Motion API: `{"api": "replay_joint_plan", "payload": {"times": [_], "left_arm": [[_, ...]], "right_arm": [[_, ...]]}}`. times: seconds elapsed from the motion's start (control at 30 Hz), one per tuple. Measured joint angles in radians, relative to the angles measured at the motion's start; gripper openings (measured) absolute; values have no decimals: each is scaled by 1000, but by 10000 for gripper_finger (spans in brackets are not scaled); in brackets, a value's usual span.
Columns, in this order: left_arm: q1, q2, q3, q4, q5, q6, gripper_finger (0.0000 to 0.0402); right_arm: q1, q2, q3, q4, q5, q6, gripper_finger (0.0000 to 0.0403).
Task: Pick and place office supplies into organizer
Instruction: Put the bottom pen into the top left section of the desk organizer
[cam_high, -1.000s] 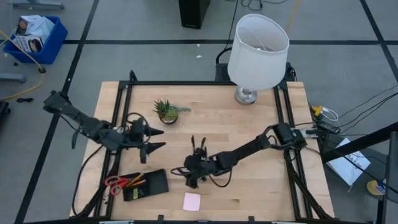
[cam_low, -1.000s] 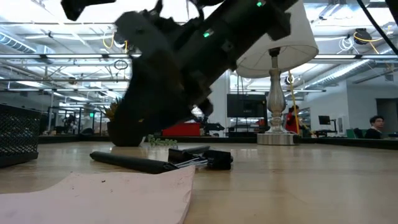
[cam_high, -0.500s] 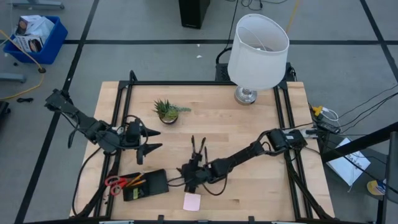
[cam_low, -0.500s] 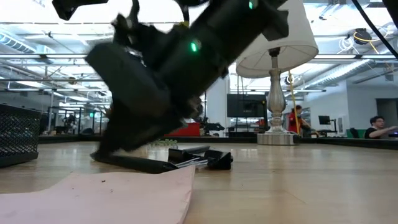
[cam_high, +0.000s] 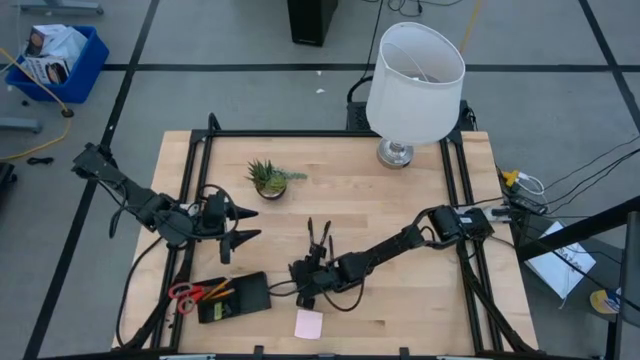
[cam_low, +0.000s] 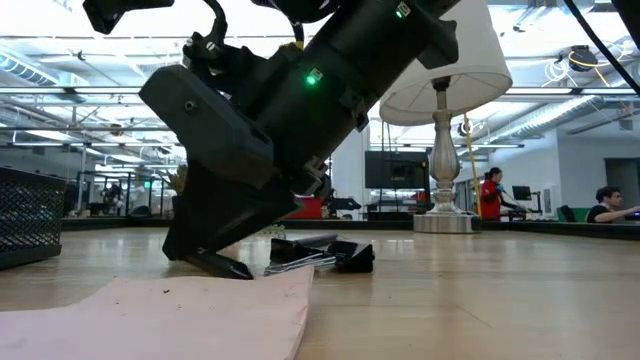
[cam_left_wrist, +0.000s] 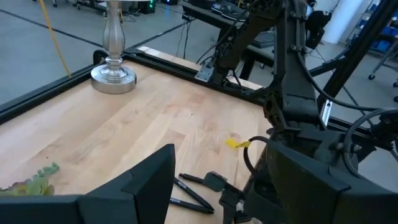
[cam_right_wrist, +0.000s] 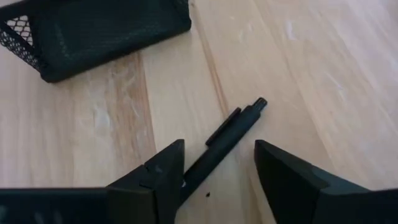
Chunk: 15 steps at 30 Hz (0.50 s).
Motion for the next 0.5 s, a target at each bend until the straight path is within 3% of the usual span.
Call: {"api": "replay_joint_plan", "payload": {"times": [0.4,0.5], "left_arm": [[0,0,0,-1,0,-3,257],[0,0,0,-1,4,-16,257]], "right_arm": [[-7,19,2,11,-29,-46,38],[-10,18,2,12,-32,-67,20]]}}
